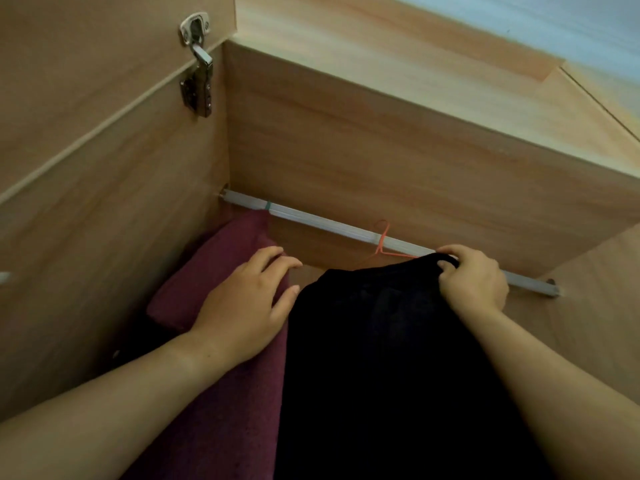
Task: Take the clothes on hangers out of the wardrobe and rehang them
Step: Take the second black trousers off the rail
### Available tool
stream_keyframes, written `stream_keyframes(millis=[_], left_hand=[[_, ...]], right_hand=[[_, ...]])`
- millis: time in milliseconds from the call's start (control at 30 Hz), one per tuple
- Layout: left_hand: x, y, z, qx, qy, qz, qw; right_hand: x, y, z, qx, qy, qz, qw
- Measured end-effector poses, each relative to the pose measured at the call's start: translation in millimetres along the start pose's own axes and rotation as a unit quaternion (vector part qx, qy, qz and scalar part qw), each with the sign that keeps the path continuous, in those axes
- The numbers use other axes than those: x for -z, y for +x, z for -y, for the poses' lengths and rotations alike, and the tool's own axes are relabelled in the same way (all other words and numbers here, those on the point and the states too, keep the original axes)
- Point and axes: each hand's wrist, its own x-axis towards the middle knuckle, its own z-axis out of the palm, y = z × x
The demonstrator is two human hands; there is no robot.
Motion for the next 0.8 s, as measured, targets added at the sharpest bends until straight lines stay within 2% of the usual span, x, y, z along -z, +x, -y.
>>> stream_keyframes(millis=[267,433,600,800], left_hand=[[3.8,6.2,-4.9,0.006,0.012,0.010,1.000],[5.8,2.6,-11.7,0.020,0.020,0.005,1.000],[1.9,-19.9,-30.1,0.024,0.078,0.028,0.996],[-5.5,-59.2,-63.6,-0.050,0.168,0.032,0.984]], right_hand=[[13.3,22.7,1.0,0.018,-0.026,-0.009,0.999],[26.1,-7.4,-27.4,0.040,-0.002,-0.016,0.999],[52.7,-42.8,-67.0,0.051,0.038,-0.037,0.997],[92.4,-87.8,-120.2,0.054,0.101,-0.031,0.993]])
